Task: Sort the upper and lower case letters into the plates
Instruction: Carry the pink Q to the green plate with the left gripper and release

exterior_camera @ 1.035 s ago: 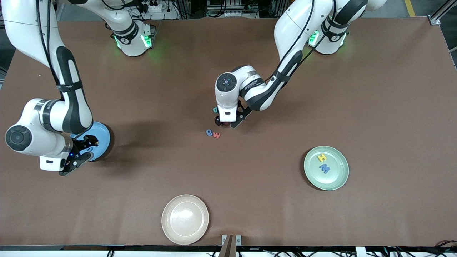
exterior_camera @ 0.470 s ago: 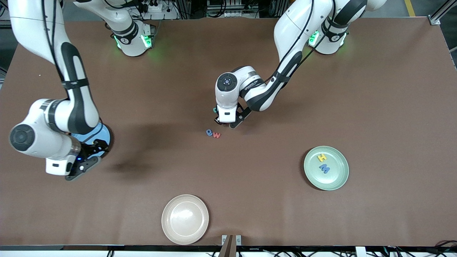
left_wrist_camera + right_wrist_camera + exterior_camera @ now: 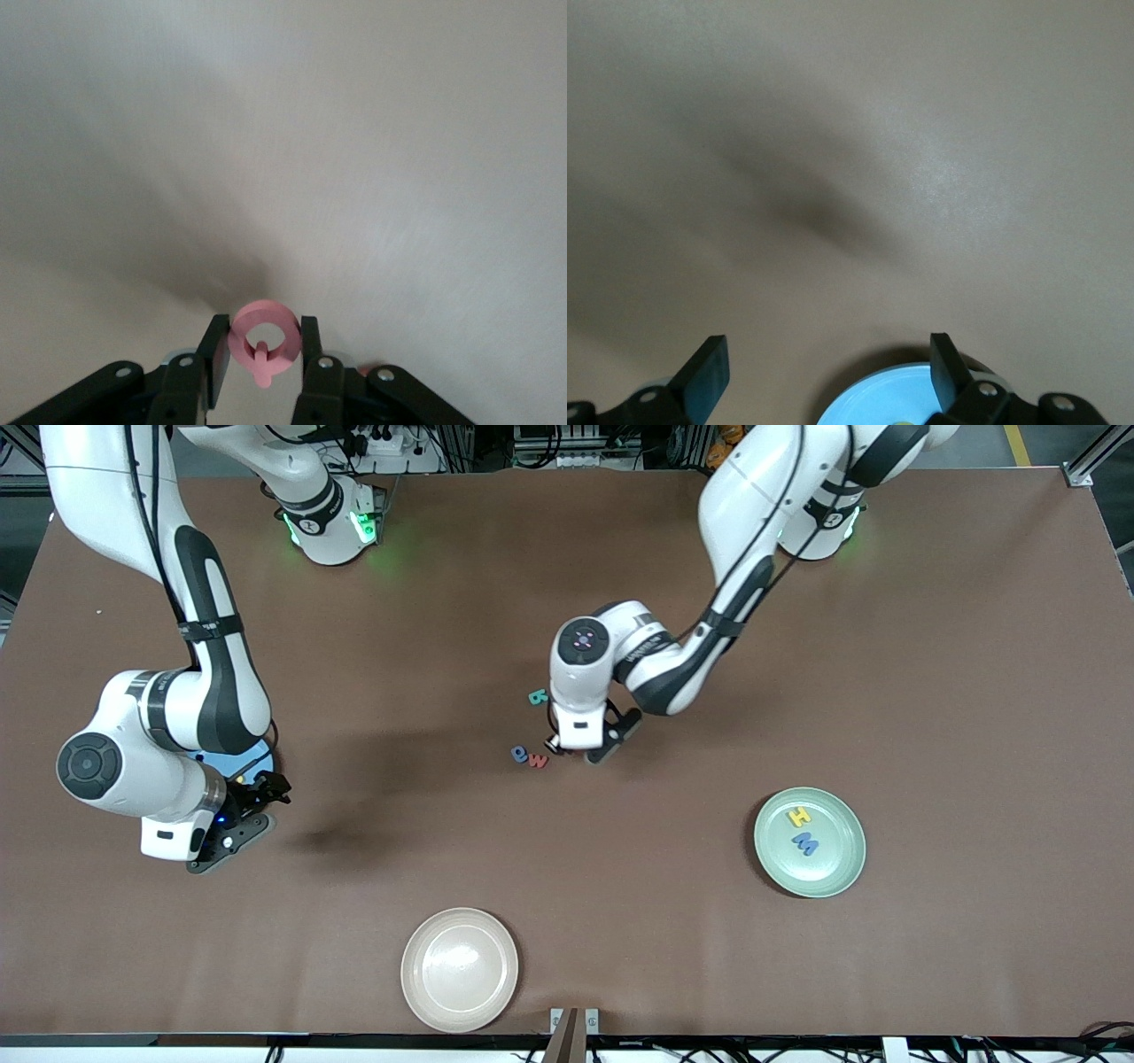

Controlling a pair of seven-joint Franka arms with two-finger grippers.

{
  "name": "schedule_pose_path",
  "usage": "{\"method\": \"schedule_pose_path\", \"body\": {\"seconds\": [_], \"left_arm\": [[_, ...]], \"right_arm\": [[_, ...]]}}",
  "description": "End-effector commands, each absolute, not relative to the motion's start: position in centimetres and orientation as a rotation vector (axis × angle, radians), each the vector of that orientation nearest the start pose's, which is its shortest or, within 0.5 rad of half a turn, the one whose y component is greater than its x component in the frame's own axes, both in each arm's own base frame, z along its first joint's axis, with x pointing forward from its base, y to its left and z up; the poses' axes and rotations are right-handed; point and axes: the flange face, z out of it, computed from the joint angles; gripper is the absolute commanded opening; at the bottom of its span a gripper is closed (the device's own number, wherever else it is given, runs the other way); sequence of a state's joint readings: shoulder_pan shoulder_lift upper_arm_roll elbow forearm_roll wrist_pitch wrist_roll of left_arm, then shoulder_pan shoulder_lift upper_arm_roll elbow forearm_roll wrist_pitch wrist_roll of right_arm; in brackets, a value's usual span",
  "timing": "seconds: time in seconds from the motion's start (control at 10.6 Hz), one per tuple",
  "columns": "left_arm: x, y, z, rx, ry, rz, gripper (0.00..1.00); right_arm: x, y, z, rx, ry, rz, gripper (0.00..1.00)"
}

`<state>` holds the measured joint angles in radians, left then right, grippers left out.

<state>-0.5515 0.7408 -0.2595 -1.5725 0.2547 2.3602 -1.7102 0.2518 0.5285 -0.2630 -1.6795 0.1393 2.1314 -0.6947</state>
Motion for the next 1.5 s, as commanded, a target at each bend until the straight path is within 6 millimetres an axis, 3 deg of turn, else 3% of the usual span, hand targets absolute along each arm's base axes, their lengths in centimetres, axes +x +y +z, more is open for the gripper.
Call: {"method": "schedule_pose_path", "body": {"seconds": [0.0, 0.38, 0.47, 0.94, 1.13, 1.41], "left_arm": [[53.5, -44.6, 27.2, -2.955, -1.117, -0.127, 0.0], [58.3, -36.4, 30.6, -2.987, -0.974, -0.171, 0.0], [58.9, -34.7, 30.8, -2.985, -0.949, -0.171, 0.0], [60.8, -26.7, 32.0, -2.966, -0.803, -0.133, 0.0], [61.8, -23.7, 32.0, -2.962, -0.757, -0.112, 0.0], [62.8, -19.5, 31.7, -2.962, -0.708, -0.089, 0.0]], "right_arm": [[66.9, 1.7, 30.2, -2.975, -0.955, 0.076, 1.0], [66.9, 3.3, 30.4, -2.984, -0.938, 0.07, 1.0], [66.9, 4.1, 30.4, -2.979, -0.958, 0.071, 1.0], [66.8, 4.3, 30.2, -2.977, -0.958, 0.079, 1.0], [66.4, 7.3, 30.2, -3.001, -0.871, 0.089, 1.0], [65.4, 14.1, 30.2, -3.045, -0.73, 0.087, 1.0]]}}
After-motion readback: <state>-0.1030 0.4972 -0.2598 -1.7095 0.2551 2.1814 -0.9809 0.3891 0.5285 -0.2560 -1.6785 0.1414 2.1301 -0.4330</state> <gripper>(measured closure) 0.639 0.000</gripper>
